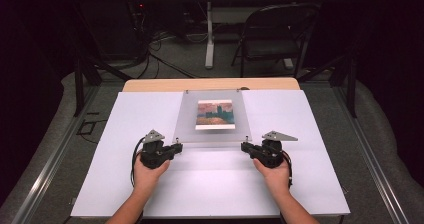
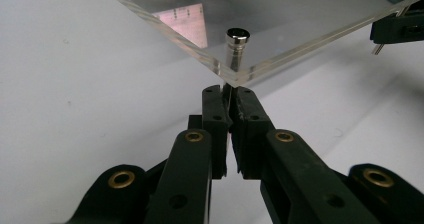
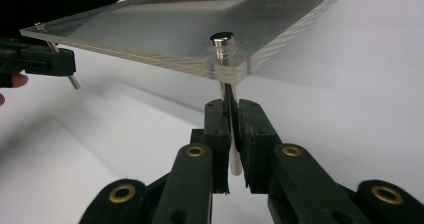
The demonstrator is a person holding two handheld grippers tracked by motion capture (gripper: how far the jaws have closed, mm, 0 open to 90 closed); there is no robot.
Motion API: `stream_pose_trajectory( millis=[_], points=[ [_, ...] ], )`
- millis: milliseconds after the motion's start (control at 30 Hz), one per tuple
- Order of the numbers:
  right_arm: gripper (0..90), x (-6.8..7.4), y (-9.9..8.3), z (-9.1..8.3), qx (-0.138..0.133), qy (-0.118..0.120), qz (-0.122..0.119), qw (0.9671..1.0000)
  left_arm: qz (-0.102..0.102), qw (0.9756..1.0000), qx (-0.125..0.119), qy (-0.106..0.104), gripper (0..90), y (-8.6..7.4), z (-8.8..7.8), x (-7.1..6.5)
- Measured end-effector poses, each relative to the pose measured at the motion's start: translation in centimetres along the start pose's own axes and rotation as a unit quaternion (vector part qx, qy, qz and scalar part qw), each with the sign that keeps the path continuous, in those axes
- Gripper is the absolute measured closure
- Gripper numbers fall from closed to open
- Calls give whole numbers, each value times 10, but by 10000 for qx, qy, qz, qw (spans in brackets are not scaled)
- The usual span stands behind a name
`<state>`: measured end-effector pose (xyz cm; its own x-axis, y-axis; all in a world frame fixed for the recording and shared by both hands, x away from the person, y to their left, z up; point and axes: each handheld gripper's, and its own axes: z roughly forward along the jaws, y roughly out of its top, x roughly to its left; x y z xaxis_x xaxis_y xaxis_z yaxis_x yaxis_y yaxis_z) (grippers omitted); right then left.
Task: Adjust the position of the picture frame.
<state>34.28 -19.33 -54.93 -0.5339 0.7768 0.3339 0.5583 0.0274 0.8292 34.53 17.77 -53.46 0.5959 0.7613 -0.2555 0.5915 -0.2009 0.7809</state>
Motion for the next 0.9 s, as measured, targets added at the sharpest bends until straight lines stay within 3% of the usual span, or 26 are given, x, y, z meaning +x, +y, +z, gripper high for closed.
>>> stream_pose_trajectory(
  millis=[167, 467, 900],
  points=[
    [833, 0, -3, 2, 27, -40, -73, 10000, 9, 10000, -2, -80, 848, -7, 4, 3],
    [825, -4, -14, 11, 374, -143, -181, 9990, 109, 9994, 325, 84, 844, -17, 15, 2],
    [810, -2, -17, 13, 468, -224, -247, 9983, -109, 9998, 191, -4, 798, -19, 14, 5]
  ],
)
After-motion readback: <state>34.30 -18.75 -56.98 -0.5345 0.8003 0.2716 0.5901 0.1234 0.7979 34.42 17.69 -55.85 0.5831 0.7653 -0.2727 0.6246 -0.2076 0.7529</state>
